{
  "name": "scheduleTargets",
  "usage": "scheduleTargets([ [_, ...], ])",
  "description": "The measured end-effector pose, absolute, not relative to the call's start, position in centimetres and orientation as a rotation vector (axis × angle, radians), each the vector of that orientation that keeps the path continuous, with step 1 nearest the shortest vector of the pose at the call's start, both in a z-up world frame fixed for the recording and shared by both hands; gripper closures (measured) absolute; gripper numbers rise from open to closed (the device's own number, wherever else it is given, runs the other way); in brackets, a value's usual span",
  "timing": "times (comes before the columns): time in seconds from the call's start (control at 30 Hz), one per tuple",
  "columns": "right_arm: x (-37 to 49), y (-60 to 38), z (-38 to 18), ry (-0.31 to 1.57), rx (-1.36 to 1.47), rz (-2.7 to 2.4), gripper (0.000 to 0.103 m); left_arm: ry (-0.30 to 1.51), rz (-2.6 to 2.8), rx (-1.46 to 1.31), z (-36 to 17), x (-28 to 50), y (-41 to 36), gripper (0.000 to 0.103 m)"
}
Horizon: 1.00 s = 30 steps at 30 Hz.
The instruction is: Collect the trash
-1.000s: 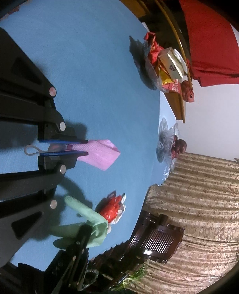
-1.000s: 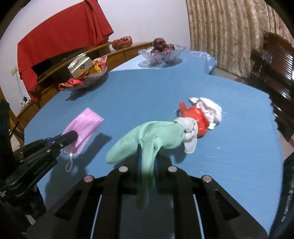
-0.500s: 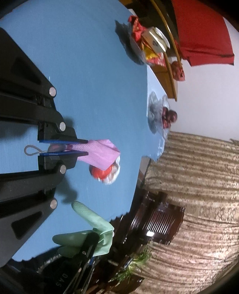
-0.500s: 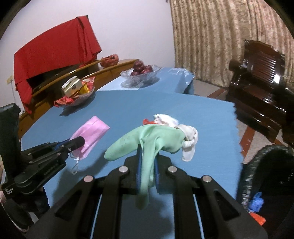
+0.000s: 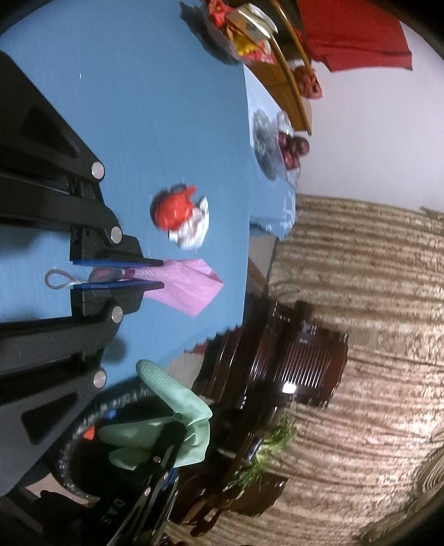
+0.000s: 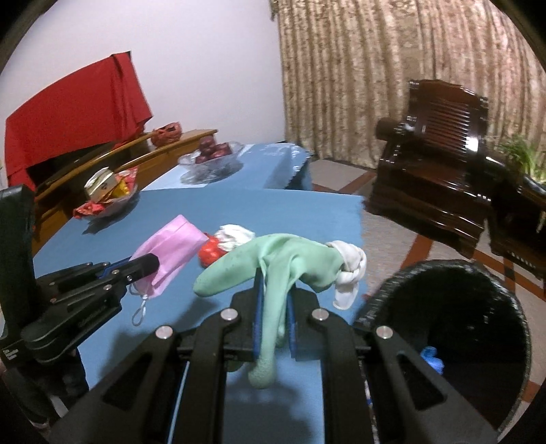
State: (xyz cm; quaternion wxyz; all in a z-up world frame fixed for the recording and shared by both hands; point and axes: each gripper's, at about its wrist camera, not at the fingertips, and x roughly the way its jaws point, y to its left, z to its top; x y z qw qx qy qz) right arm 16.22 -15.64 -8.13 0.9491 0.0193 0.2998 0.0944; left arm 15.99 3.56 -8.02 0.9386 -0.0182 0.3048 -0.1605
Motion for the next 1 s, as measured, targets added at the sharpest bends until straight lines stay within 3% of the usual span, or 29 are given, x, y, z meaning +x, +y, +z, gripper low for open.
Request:
scheduleTargets([
  [1.0, 11.9, -32.5, -10.4, 0.637, 0.095, -0.096, 0.093, 0.652, -0.611, 0.057, -8.7, 15.7, -14.8, 0.096],
])
